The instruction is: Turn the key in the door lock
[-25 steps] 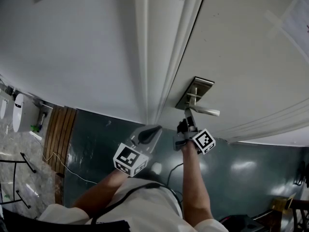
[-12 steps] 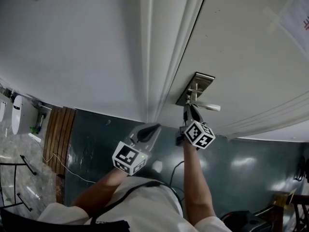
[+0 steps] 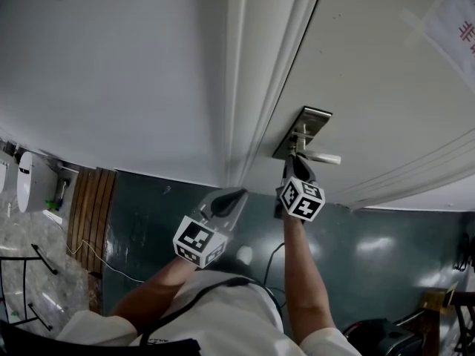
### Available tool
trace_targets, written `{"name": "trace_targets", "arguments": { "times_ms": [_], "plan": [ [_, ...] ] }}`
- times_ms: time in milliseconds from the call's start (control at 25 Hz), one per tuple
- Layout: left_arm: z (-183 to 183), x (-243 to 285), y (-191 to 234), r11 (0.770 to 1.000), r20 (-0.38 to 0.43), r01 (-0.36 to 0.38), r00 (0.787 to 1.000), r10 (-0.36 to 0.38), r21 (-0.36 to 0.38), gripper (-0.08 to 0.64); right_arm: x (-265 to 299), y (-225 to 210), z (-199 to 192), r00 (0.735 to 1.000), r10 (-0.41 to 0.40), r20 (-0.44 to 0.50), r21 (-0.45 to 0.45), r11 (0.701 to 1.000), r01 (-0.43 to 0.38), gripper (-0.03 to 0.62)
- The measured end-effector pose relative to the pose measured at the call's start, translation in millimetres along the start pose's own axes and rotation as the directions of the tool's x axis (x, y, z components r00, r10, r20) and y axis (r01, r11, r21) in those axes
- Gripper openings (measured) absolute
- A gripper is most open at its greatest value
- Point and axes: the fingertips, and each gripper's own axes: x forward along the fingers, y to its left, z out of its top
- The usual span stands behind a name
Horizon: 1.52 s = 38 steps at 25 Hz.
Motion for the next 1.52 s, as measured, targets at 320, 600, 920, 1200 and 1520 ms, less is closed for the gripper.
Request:
{"name": "trace_targets", "arguments": {
  "times_ms": [320, 600, 920, 1200, 1520],
  "plan": [
    [0, -13, 5, 1.000, 0.005, 0.005, 1.000, -0.005, -0.006, 0.006, 1, 2, -1, 0.997, -0.076, -0.023, -0.178, 0.981, 0.071, 0.048],
    [-1, -21, 8, 1.000, 0.008, 0.000, 1.000, 0.001, -0.010, 0.006, 1, 4, 0, 0.990, -0.132, -0.041, -0.332, 0.937, 0.111, 0.051],
    [-2, -25, 8, 1.000, 0.008, -0.004, 1.000, 0.004, -0.007, 0.006, 1, 9, 2, 0.987, -0.158, -0.038, -0.434, 0.892, 0.126, 0.054],
    [-2, -29, 5, 1.000, 0.009, -0.009, 1.000, 0.009, -0.005, 0.006, 4, 13, -2, 0.982, -0.188, -0.033, -0.638, 0.760, 0.124, 0.044],
    [-3, -29, 2, 1.000, 0.013, -0.016, 1.000, 0.016, -0.004, 0.006, 5, 16, -8, 0.974, -0.221, -0.047, -0.838, 0.540, 0.082, 0.057]
  ]
}}
